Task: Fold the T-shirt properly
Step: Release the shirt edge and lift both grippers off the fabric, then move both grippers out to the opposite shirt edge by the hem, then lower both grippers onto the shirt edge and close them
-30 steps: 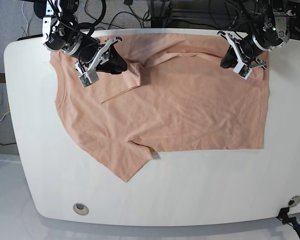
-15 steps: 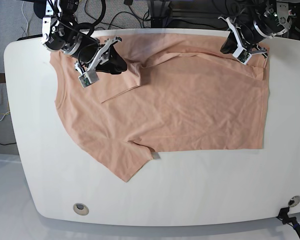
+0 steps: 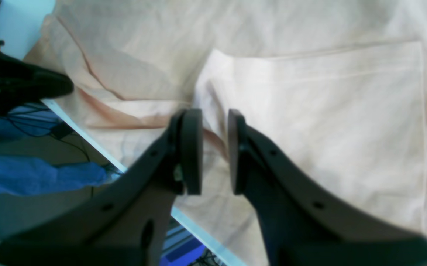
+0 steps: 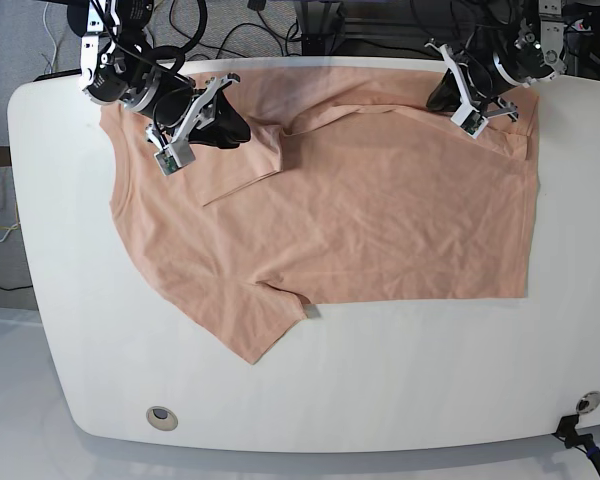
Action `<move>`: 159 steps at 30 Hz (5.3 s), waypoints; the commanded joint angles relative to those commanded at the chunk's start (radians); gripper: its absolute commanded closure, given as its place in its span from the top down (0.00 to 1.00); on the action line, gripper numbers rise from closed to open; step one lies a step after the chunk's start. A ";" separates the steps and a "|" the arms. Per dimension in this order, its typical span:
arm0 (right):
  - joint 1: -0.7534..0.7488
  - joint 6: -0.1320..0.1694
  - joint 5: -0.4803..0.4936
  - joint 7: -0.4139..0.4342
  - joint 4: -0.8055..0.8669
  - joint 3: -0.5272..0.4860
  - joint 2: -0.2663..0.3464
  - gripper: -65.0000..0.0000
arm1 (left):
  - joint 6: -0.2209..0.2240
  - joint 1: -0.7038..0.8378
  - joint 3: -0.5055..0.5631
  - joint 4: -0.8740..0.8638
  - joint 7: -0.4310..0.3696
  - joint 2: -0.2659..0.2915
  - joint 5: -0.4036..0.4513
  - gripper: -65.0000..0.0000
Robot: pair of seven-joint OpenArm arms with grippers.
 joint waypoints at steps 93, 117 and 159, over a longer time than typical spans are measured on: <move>0.913 -0.015 -0.635 0.528 -1.287 -0.006 0.089 0.54 | 0.000 -1.054 -0.126 -1.074 -0.250 -0.143 0.066 0.65; 0.845 -0.014 -0.640 0.482 -1.175 -0.006 0.044 0.54 | 0.085 -1.057 -0.117 -1.284 -0.365 -0.155 0.078 0.65; 0.806 -0.014 -0.637 0.480 -1.099 -0.006 0.043 0.35 | 0.079 -1.077 -0.109 -1.227 -0.374 -0.077 0.155 0.00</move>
